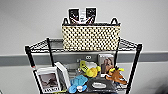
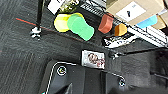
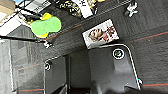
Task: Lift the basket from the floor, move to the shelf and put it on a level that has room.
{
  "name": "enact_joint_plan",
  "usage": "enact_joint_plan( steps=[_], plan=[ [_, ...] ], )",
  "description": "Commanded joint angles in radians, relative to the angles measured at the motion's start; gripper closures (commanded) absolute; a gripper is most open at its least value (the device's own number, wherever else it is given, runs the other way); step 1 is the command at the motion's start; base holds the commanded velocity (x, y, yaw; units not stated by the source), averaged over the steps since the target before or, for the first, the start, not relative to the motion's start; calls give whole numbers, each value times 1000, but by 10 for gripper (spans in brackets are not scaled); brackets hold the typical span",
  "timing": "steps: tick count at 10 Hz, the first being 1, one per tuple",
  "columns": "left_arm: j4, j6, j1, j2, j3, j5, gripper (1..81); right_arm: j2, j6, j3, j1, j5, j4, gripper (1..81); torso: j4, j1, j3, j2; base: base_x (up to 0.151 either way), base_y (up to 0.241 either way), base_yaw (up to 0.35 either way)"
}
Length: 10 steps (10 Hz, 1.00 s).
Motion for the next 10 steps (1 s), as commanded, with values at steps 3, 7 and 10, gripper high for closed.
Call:
enact_joint_plan(
  steps=[3,7,10],
  plan=[
    [68,4,-27,104,-134,25,10,178,-59,-251,9,-38,4,10,0,0,0,0,0,0,0],
    [89,6,16,238,-304,27,10,266,-60,-305,-35,18,-27,10,0,0,0,0,0,0,0],
    [132,6,51,374,-467,27,10,332,-59,-356,-78,60,-62,10,0,0,0,-1,0,0,0]
  ],
)
